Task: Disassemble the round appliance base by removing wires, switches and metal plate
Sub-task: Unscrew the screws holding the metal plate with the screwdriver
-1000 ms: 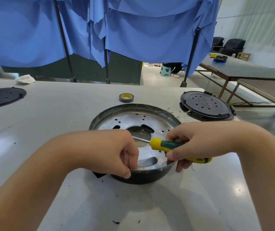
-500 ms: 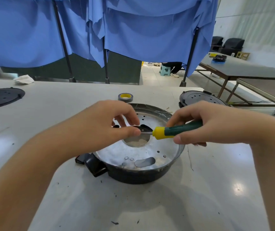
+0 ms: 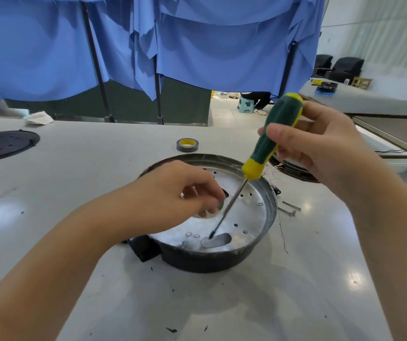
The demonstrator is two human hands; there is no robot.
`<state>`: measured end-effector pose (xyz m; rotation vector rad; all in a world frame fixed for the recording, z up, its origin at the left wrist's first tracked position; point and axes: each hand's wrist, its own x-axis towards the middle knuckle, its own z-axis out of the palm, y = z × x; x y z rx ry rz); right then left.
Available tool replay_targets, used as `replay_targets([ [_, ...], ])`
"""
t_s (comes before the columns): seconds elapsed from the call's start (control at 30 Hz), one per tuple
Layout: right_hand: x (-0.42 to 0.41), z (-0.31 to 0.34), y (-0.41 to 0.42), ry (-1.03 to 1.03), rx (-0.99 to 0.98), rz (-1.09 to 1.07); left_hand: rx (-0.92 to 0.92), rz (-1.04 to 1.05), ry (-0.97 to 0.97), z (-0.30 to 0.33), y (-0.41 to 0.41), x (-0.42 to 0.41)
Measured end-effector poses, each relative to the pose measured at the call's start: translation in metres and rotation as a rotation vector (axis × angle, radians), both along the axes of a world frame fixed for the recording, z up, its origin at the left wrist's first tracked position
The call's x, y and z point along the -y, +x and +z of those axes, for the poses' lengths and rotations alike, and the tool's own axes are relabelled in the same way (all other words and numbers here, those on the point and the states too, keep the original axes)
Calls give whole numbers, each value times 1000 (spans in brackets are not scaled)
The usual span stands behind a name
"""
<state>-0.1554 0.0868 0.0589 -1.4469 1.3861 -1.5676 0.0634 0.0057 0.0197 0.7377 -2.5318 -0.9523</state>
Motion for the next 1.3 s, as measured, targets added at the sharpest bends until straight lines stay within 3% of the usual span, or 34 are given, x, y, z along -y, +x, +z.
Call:
replay_targets([
  [0.1, 1, -1, 5, -56, 48, -35, -14, -65, 98, -2, -2, -2],
  [0.33, -1, 1, 17, -110, 29, -50, 58, -63, 71, -1, 1, 3],
  [0.63, 2, -3, 24, -101, 60, -25, 543, -136, 65, 16, 22, -1],
  [1.3, -1, -5, 44, -66, -85, 46, 526, -90, 49, 9, 23, 2],
])
